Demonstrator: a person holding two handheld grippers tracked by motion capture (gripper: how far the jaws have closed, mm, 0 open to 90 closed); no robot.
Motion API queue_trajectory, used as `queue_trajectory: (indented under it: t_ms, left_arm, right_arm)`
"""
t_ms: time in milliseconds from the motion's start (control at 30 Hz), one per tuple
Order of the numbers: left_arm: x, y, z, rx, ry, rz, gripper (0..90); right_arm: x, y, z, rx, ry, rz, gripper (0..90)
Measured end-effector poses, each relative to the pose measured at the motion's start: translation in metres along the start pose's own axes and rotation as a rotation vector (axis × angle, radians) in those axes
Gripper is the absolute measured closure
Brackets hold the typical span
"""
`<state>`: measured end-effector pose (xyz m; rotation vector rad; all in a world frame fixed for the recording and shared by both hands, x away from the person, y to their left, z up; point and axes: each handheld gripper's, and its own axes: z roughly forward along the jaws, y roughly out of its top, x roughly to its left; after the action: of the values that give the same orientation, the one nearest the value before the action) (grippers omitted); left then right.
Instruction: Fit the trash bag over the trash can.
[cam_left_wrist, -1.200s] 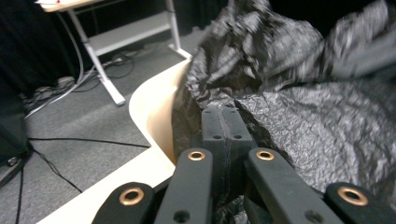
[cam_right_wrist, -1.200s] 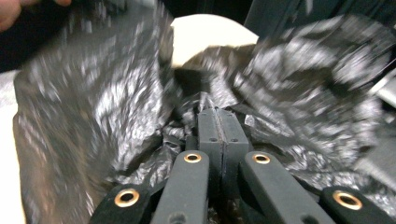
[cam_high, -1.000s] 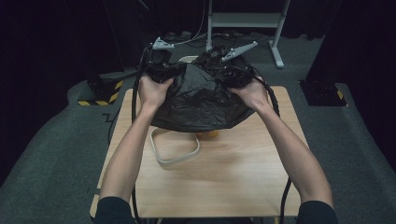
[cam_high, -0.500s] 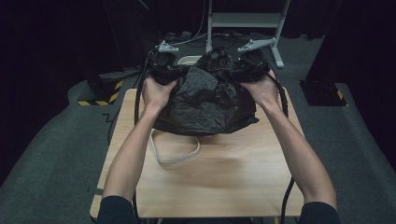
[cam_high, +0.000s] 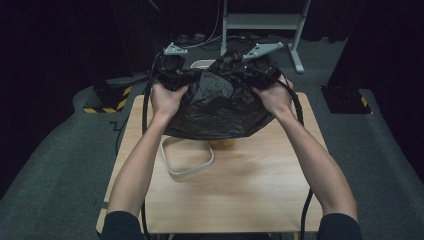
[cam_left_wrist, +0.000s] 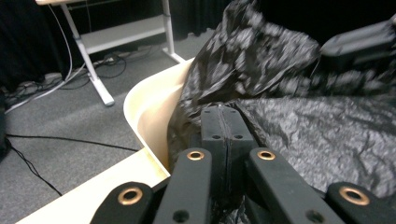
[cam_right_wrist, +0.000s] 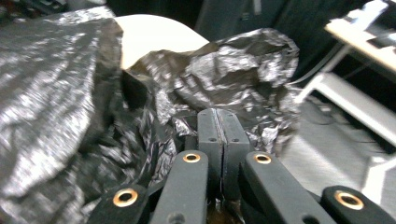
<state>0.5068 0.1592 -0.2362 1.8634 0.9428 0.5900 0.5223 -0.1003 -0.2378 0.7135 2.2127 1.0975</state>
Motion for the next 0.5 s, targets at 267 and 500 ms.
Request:
queue_trajectory:
  t_ms: [267, 500]
  left_arm:
    - [0.007, 0.005, 0.003, -0.023, -0.003, -0.046, 89.3]
    - [0.005, 0.004, 0.020, 0.034, 0.043, -0.031, 89.3]
  right_arm:
    - [-0.005, -0.008, 0.027, 0.088, 0.171, 0.107, 88.2]
    - [-0.008, -0.011, 0.001, -0.008, 0.121, 0.128, 62.6]
